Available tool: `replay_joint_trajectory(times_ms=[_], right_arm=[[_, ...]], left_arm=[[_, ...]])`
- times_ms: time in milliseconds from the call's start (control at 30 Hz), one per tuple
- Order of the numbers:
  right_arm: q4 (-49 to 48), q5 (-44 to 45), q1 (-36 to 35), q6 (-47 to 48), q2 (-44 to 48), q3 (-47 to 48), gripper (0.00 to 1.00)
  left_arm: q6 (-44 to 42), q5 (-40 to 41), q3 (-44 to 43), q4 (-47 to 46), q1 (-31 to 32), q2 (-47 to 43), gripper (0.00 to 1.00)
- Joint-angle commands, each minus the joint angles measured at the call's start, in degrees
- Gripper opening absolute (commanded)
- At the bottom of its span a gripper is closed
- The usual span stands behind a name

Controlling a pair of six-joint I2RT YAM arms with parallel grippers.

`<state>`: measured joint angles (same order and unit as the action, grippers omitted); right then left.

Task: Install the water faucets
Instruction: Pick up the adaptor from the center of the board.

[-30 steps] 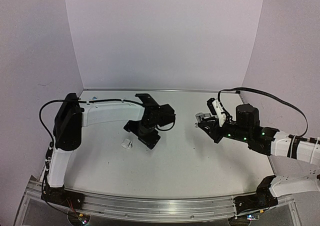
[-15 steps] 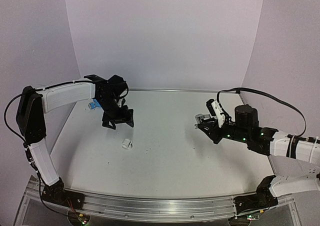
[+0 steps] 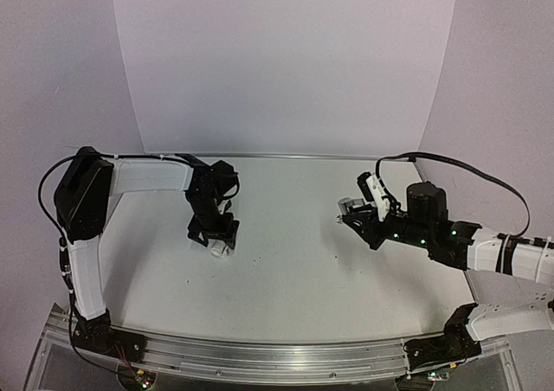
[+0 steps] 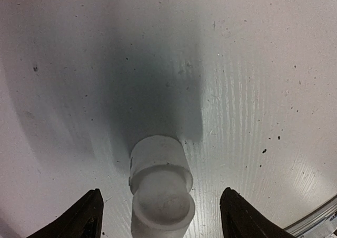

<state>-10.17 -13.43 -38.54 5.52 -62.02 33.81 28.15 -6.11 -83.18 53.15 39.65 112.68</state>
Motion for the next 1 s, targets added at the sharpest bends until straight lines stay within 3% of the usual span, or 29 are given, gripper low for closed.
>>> replay_joint_trajectory(times_ms=[0, 100, 367, 967], right_arm=[[-4.2, -0.1, -0.1, -0.3, 1.6, -0.1, 0.0], [-4.5, 0.1, -0.1, -0.3, 1.8, -0.3, 0.0], [-4.7, -0.3, -0.1, -0.4, 1.6, -0.3, 0.0], [-4.8, -0.8, -0.1, -0.4, 1.1, -0.3, 0.0]], left_arm=[[-2.7, 2.7, -2.1, -0.9, 1.2, 2.5, 0.72], [-2.4, 3.4, -1.8, -0.8, 1.3, 2.5, 0.65], [-2.5, 5.5, -2.0, -0.8, 1.2, 3.1, 0.65], [-3.2, 3.7, -3.8, -1.0, 1.3, 4.5, 0.45]])
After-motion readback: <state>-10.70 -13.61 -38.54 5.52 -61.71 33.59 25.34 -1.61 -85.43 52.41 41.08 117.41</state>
